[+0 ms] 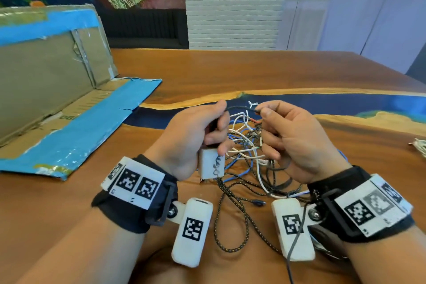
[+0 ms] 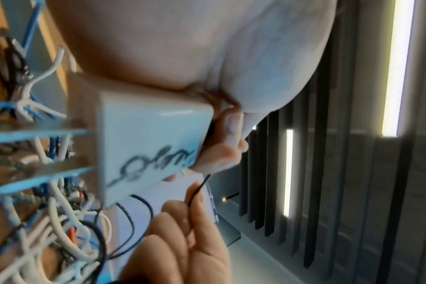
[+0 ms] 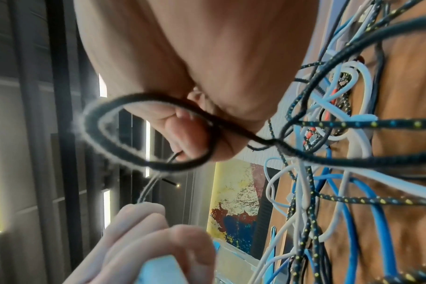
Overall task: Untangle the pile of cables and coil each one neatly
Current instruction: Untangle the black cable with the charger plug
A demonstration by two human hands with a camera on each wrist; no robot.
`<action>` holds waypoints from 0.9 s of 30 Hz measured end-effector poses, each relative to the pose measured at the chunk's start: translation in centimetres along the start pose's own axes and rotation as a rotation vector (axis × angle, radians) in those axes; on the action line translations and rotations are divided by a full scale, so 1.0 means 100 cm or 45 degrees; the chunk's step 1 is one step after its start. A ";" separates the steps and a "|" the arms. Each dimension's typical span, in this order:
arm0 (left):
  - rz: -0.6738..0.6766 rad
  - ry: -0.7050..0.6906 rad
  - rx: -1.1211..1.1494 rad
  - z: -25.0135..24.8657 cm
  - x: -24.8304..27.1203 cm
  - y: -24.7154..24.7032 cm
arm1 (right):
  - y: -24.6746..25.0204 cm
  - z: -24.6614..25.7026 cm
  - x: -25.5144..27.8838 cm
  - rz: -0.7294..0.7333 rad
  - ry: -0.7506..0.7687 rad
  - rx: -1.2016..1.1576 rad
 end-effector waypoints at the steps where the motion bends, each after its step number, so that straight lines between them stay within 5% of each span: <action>1: -0.015 -0.013 0.113 -0.002 0.000 0.001 | 0.000 -0.001 0.000 0.013 -0.008 0.035; 9: -0.266 -0.173 0.539 -0.014 -0.002 0.012 | -0.029 -0.018 0.014 0.346 -0.108 0.548; 15: -0.292 -0.133 -0.100 -0.004 -0.004 0.012 | -0.030 -0.009 0.022 0.454 -0.114 0.818; 27: 0.053 -0.057 -0.532 -0.003 0.002 -0.003 | -0.016 0.021 0.021 0.346 0.133 0.651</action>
Point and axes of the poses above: each hand's wrist, its own x-axis away from the middle knuckle, its own y-axis out of the back of the hand, z = x × y, the point moved 7 cm from there along -x, towards the middle knuckle, and after that the axes turned 5 degrees about -y, right-handed, at the moved point
